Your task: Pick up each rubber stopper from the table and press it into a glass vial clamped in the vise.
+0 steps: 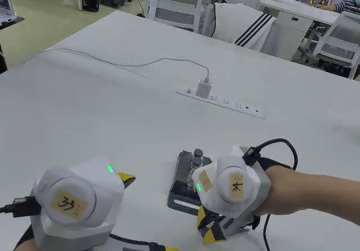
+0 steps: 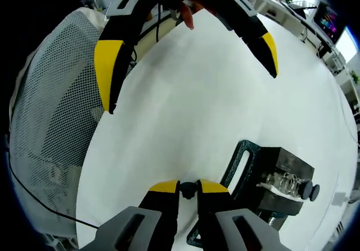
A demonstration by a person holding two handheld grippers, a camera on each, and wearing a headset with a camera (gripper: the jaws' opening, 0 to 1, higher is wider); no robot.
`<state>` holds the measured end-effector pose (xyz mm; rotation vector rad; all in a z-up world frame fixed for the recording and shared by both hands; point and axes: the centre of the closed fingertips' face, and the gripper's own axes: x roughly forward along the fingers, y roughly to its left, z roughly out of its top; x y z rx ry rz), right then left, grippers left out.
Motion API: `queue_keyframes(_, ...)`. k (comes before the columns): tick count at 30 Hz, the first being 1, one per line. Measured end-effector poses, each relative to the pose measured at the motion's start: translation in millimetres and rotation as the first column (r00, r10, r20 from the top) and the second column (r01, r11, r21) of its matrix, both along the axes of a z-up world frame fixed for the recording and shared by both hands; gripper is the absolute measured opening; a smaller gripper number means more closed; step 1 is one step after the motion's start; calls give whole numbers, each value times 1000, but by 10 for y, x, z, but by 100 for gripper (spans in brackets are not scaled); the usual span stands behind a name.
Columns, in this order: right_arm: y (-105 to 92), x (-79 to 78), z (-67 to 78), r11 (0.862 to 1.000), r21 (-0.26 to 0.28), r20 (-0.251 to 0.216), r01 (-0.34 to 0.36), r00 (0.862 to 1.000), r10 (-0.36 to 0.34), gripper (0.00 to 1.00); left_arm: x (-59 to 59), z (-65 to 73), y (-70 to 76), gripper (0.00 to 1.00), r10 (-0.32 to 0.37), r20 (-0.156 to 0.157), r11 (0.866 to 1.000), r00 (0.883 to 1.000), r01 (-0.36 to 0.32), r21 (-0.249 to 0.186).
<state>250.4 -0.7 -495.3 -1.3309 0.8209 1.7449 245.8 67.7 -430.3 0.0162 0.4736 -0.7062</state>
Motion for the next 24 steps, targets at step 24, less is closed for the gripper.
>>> queue_keyframes(24,128,245,519,869,327,-130,371,929,-347,8,12,9,-74,91,-7,-4,1000,1000,7,-15)
